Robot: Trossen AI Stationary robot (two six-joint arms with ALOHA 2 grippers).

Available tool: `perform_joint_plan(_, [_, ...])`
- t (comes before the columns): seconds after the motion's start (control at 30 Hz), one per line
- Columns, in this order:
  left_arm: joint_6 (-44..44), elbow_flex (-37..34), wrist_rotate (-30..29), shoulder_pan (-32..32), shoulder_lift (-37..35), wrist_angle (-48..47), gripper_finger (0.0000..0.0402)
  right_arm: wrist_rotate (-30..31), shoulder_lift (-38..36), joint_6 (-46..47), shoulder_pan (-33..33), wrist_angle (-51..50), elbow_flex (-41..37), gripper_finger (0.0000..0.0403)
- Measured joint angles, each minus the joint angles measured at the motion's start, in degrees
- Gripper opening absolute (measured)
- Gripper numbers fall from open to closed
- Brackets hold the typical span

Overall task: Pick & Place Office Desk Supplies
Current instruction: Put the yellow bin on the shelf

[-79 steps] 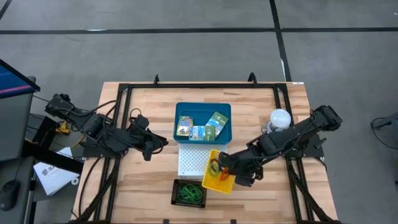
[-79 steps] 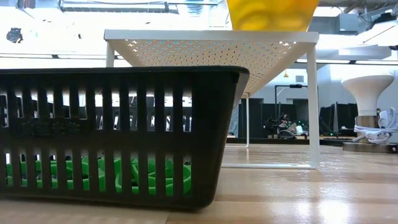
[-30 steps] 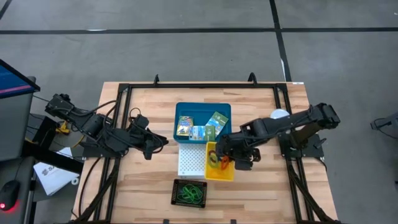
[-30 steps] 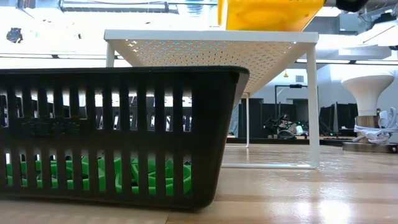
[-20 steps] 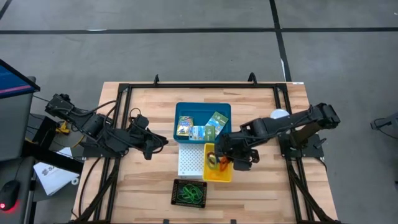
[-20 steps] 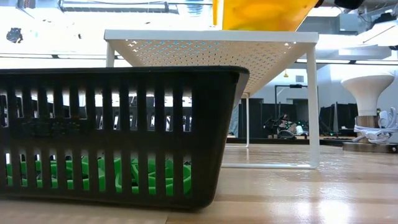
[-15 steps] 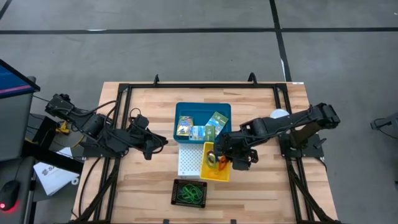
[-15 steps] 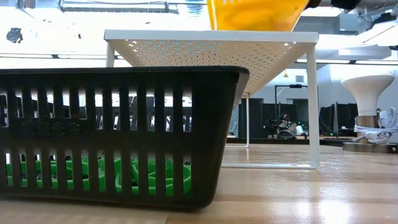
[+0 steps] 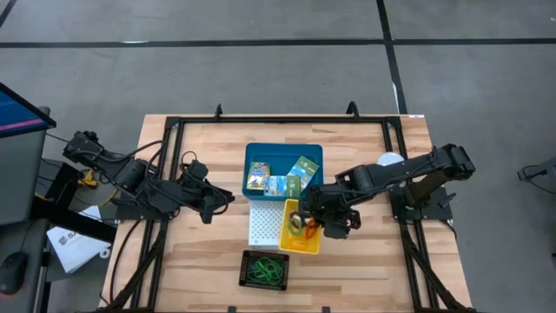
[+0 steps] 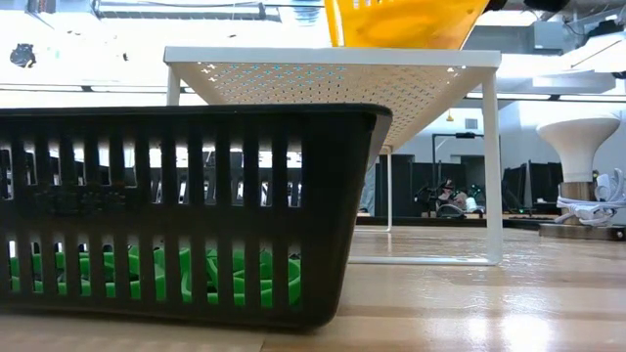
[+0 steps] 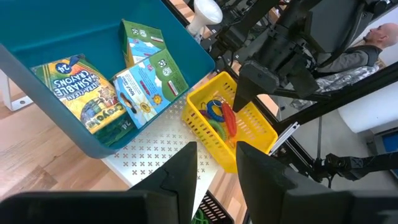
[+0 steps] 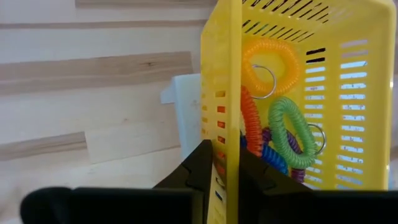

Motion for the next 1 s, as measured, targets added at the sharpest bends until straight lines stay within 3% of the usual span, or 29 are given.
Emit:
perform_joint_plan(0.5, [0.0,0.0,0.0,0.0,0.0,-0.1,0.0106,0.0,0.0,7.0,0.0,0.6,0.0,0.0045])
perform_joint_plan(1.0, [0.0,0.0,0.0,0.0,0.0,0.0,0.0106,0.2,0.0,17.9,-0.1,1.0,0.0,0.0134])
